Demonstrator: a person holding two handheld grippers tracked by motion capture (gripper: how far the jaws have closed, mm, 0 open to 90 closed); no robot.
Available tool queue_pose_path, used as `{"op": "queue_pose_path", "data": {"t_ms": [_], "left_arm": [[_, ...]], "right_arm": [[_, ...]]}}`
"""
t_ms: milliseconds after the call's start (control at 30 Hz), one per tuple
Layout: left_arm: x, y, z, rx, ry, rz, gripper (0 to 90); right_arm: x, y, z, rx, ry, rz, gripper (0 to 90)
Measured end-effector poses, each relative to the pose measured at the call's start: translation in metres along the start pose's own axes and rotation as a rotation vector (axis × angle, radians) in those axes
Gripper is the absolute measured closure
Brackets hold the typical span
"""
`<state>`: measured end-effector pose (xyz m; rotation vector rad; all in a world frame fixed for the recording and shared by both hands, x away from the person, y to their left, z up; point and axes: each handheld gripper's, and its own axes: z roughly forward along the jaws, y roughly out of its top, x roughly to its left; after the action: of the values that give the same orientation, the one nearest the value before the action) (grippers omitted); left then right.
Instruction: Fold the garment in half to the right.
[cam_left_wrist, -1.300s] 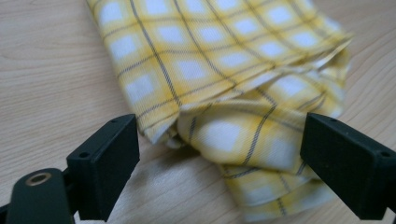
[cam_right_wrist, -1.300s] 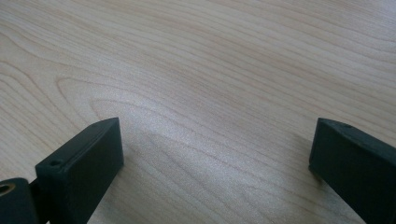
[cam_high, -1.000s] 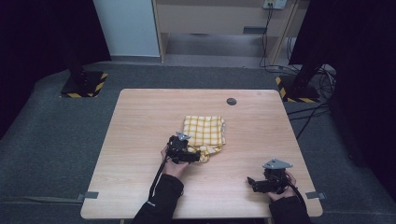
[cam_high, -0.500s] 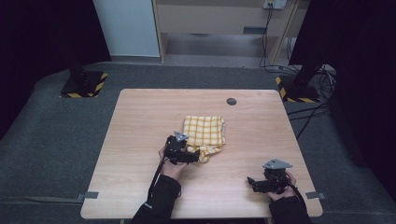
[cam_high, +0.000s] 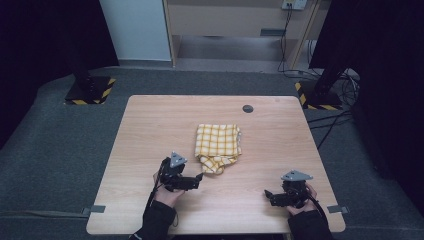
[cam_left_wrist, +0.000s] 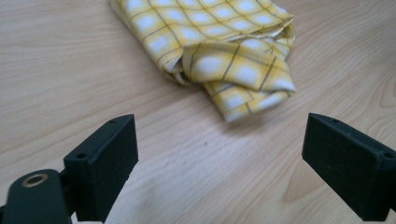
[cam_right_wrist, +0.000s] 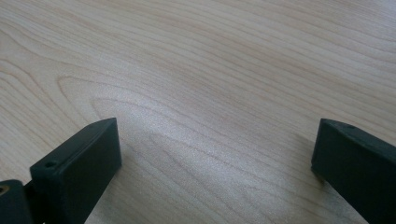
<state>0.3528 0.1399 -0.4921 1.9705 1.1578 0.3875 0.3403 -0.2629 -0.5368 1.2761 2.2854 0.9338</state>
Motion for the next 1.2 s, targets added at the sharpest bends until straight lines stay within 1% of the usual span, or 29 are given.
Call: {"op": "queue_pose_path", "data": {"t_ms": [100, 233, 300, 367, 533, 567, 633, 767, 833, 900, 967, 1067, 1200], "left_arm": [[0.003, -0.009, -0.008, -0.012, 0.014, 0.004, 9.5], [0.006, -0.019, -0.013, -0.010, 0.015, 0.010, 9.4], [0.008, -0.023, -0.015, -0.004, 0.024, 0.022, 9.2], [0.010, -0.026, -0.017, -0.007, 0.017, 0.021, 8.8], [0.014, -0.031, -0.025, -0.039, 0.022, 0.032, 8.7], [0.015, -0.032, -0.026, -0.040, 0.024, 0.033, 8.8], [0.017, -0.036, -0.029, -0.041, 0.031, 0.037, 9.0], [0.023, -0.045, -0.032, -0.033, 0.050, 0.034, 9.2], [0.025, -0.047, -0.034, -0.036, 0.057, 0.029, 9.2], [0.027, -0.049, -0.036, -0.041, 0.063, 0.023, 9.2], [0.030, -0.050, -0.039, -0.048, 0.061, 0.020, 9.5], [0.033, -0.051, -0.042, -0.048, 0.065, 0.023, 9.5], [0.040, -0.053, -0.046, -0.057, 0.072, 0.013, 9.5]], "right_arm": [[0.000, 0.000, 0.001, 0.003, 0.004, -0.004, 0.5], [0.000, 0.001, 0.001, 0.003, 0.011, -0.010, 0.5], [-0.001, 0.001, 0.001, 0.003, 0.014, -0.015, 0.5], [-0.001, 0.001, 0.001, 0.003, 0.015, -0.018, 0.5], [-0.001, 0.001, 0.002, -0.003, 0.019, -0.020, 0.2], [-0.001, 0.001, 0.003, -0.013, 0.019, -0.023, 0.2], [-0.002, 0.001, 0.003, -0.013, 0.019, -0.024, 0.2], [-0.002, 0.001, 0.003, -0.013, 0.020, -0.025, 0.2], [-0.002, 0.001, 0.003, -0.013, 0.020, -0.025, 0.2], [-0.002, 0.001, 0.003, -0.013, 0.020, -0.025, 0.2], [-0.002, 0.001, 0.003, -0.013, 0.021, -0.026, 0.2], [-0.002, 0.001, 0.003, -0.013, 0.021, -0.026, 0.2], [-0.002, 0.001, 0.003, -0.013, 0.024, -0.027, 0.2]]}}
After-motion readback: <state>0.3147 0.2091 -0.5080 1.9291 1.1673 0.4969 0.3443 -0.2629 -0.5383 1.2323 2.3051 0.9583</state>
